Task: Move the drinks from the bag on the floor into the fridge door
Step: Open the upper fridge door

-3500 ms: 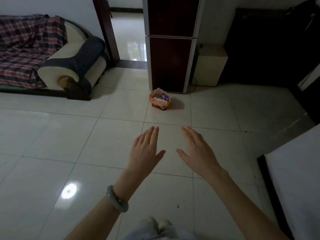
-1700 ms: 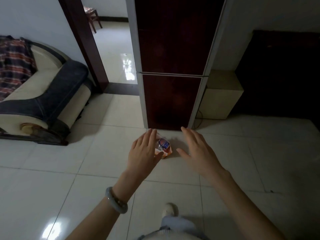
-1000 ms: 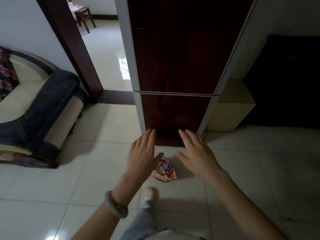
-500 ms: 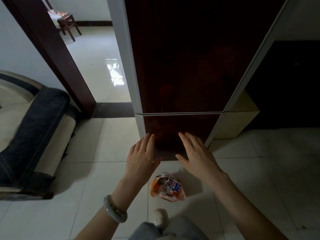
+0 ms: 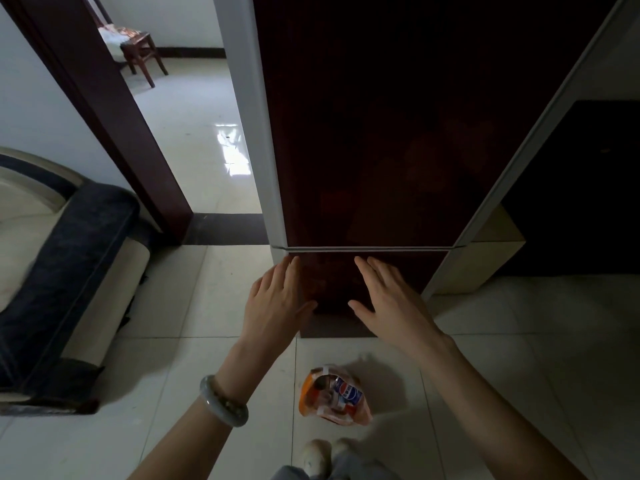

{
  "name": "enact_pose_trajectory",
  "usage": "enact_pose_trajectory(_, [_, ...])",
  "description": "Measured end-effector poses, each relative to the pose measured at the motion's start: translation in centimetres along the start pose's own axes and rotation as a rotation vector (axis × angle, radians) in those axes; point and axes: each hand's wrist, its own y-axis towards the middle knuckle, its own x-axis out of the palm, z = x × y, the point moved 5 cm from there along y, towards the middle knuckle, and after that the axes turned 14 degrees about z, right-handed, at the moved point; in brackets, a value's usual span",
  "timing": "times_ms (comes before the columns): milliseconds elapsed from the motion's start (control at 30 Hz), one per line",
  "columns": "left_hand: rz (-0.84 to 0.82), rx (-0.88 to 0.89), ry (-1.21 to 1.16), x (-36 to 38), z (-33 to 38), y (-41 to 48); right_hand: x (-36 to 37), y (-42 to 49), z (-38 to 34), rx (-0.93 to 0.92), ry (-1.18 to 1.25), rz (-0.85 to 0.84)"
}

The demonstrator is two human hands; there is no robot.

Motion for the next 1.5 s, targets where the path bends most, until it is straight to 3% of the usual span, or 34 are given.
enact_pose_trajectory(500, [0.263,-0.141,-0.09,-6.4,-5.5,15.6,-9.5,13.0,-2.1,-0.198,-0.064,0.324])
enact_pose_trajectory(667, [0.27,-0.233,-0.282,-7.5,-7.3,20.7,-11.7,17.0,-2.8,-0.259,-0.12,0.395])
enact_pose_trajectory(1167, [0.064,-0.425,-0.598,-4.2,-10.8,25.8,-9.3,22.3,-2.3,-0.278,-0.249,0.235])
enact_pose_trajectory(1500, [-0.035,-0.425,-0.582,-4.5,-11.2,26.8,-9.5,22.2,-1.2,-0.247,-0.262,0.189])
